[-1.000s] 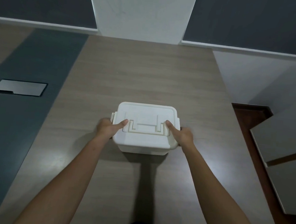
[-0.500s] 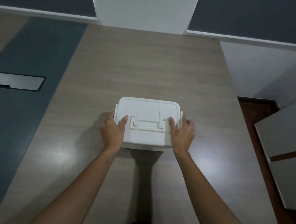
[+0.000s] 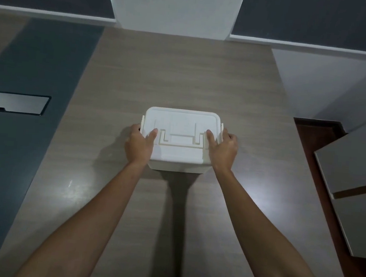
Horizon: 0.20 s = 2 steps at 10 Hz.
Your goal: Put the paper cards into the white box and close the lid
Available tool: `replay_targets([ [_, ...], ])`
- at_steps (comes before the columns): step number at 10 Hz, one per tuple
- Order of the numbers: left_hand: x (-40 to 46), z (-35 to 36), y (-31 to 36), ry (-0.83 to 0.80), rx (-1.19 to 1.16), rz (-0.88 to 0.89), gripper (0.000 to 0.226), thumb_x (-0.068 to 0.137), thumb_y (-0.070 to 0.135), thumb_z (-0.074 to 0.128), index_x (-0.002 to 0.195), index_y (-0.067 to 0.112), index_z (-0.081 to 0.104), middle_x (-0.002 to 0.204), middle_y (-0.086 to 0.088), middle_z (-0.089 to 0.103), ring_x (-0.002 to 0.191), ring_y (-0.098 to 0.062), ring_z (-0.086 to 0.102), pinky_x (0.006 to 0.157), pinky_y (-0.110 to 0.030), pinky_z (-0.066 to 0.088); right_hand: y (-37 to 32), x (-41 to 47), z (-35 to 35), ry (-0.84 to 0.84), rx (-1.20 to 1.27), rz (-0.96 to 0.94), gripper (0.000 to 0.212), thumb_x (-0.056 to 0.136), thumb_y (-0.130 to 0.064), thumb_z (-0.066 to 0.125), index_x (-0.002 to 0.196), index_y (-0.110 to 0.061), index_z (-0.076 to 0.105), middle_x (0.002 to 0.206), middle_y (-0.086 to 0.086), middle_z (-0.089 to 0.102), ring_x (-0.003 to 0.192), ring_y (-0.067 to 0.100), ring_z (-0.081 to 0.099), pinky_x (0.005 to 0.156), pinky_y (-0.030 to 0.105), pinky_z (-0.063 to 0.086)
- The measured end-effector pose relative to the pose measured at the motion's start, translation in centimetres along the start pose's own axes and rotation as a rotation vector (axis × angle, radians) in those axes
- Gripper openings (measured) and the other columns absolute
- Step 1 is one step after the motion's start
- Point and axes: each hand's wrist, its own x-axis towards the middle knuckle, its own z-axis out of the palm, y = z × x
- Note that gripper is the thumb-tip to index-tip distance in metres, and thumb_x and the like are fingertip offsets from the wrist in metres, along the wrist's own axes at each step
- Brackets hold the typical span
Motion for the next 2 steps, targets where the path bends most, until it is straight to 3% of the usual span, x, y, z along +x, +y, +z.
replay_targets([
  [1, 0.4, -0.6, -1.1, -0.090, -0.136, -0.050, 0.061, 0.080, 0.044, 0.071, 0.126, 0.007, 0.055, 0.124, -0.010, 0.065, 0.111, -0.027, 0.063, 0.094, -0.036, 0.050, 1.2, -0.7, -0.4, 0.008, 0.153, 0.073, 0.058, 0.097, -0.057, 0.036, 0.135, -0.015, 0.053, 0.124, 0.013, 0.059, 0.118, 0.028, 0.054, 0.099, 0.039, 0.042],
  [2, -1.4, -1.5, -3.3, -0.073, -0.236, -0.105, 0.074, 0.088, 0.056, 0.053, 0.147, 0.014, 0.036, 0.151, -0.007, 0.044, 0.136, -0.022, 0.045, 0.113, -0.038, 0.037, 3.8, -4.0, -0.4, 0.126, 0.258, 0.140, 0.067, 0.098, -0.061, 0.020, 0.124, -0.012, 0.057, 0.125, 0.011, 0.061, 0.118, 0.028, 0.055, 0.103, 0.049, 0.043],
])
